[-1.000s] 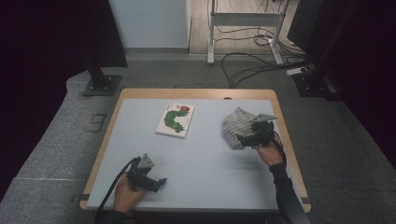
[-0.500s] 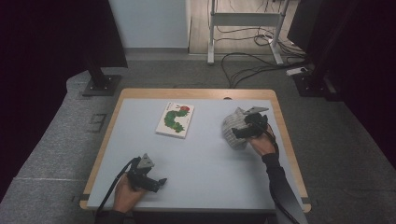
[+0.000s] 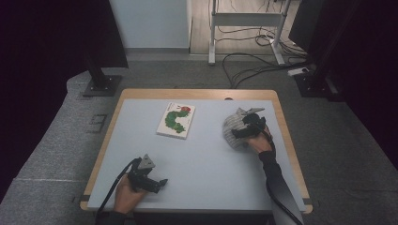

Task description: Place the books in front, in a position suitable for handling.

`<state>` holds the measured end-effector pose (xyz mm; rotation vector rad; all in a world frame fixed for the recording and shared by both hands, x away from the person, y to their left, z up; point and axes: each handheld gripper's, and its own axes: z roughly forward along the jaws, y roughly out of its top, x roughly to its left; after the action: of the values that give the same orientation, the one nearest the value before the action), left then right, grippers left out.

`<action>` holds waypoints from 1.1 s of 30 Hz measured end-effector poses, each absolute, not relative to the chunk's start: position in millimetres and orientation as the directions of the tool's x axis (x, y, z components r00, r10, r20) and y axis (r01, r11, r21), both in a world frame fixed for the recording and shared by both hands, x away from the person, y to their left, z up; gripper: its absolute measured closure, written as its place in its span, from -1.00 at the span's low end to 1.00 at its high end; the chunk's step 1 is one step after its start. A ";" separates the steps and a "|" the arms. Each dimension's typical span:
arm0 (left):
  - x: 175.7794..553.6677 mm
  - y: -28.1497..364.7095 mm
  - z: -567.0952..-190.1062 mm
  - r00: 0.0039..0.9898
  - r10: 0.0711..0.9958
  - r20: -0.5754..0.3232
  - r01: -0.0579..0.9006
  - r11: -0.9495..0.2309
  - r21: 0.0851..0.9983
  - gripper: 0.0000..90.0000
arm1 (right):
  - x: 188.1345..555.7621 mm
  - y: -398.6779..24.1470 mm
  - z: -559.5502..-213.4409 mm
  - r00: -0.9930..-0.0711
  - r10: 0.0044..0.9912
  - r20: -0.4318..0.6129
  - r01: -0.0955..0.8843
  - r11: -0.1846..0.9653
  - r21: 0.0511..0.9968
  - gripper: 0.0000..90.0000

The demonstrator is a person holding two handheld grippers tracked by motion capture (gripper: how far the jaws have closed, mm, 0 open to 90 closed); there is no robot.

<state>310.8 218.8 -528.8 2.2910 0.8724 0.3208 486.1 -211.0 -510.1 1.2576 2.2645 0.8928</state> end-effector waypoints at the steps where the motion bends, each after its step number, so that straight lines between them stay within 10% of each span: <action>1: 310.7 218.8 -528.8 0.747 0.664 -0.004 0.503 -0.562 0.656 -1.00 | 487.1 -210.6 -511.8 -0.518 0.855 -0.035 0.603 0.393 0.694 -1.00; 9: 310.8 218.8 -528.9 0.747 0.665 -0.004 0.504 -0.562 0.656 -1.00 | 490.1 -211.2 -523.6 -0.512 0.859 0.006 0.620 0.365 0.695 -0.93; 19: 310.8 218.8 -528.9 0.747 0.664 -0.004 0.503 -0.562 0.657 -1.00 | 479.2 -212.2 -516.2 -0.529 0.844 0.089 0.647 0.333 0.686 0.33; 33: 310.8 218.9 -528.8 0.748 0.664 -0.004 0.503 -0.562 0.657 -1.00 | 468.6 -212.2 -499.2 -0.551 0.834 0.043 0.616 0.371 0.695 0.44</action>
<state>310.8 218.9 -528.8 2.2910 0.8723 0.3206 468.6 -212.2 -499.2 1.2748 2.3205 0.9708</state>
